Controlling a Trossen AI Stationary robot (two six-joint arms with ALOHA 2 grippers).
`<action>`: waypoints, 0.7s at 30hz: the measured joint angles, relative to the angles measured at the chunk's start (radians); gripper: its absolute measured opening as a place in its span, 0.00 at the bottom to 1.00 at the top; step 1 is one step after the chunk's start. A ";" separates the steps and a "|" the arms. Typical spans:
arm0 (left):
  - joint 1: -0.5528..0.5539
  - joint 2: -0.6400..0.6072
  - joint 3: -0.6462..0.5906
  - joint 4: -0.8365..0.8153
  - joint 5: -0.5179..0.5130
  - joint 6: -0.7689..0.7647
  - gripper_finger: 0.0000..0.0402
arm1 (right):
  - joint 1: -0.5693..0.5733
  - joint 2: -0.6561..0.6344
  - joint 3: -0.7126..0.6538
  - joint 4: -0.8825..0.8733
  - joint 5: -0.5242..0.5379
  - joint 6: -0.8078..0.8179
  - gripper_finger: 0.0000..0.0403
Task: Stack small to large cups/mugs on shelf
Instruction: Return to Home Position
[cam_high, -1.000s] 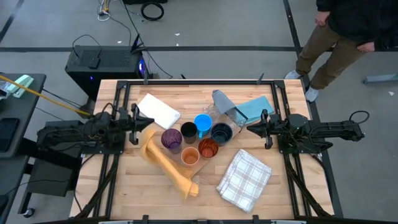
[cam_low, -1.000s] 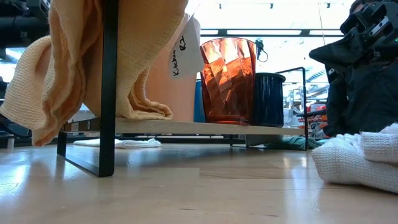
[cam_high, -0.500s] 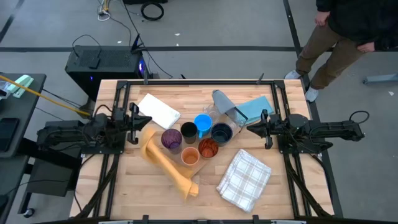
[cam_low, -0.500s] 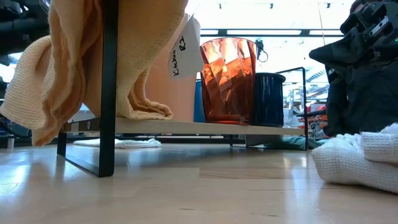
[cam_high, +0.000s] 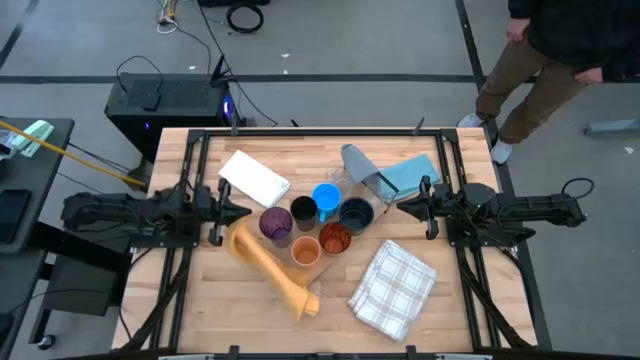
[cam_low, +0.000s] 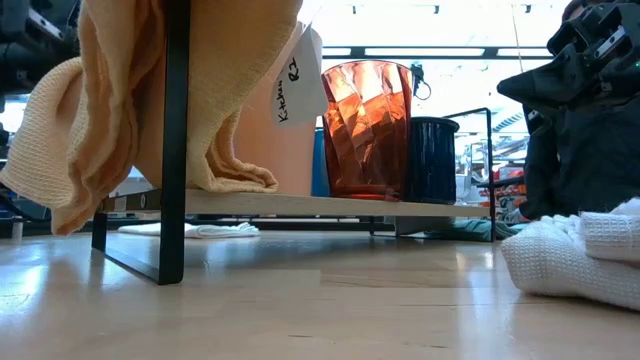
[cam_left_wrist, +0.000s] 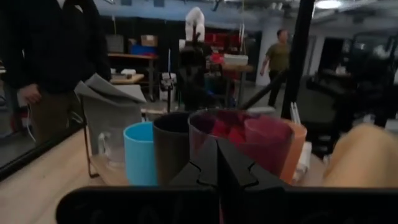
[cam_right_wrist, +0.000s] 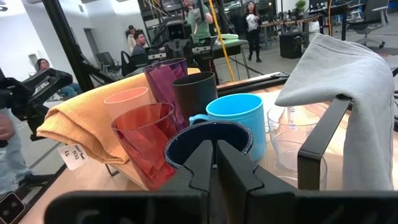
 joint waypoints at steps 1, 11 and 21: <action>-0.003 0.000 0.000 -0.010 -0.001 0.022 0.00 | 0.000 0.000 0.000 0.000 0.000 0.000 0.07; -0.006 0.000 0.000 -0.028 -0.048 0.148 0.00 | 0.000 0.000 0.000 0.000 0.000 0.000 0.07; -0.006 -0.001 -0.001 -0.130 -0.055 0.082 0.00 | 0.000 0.000 0.000 0.000 0.000 0.000 0.07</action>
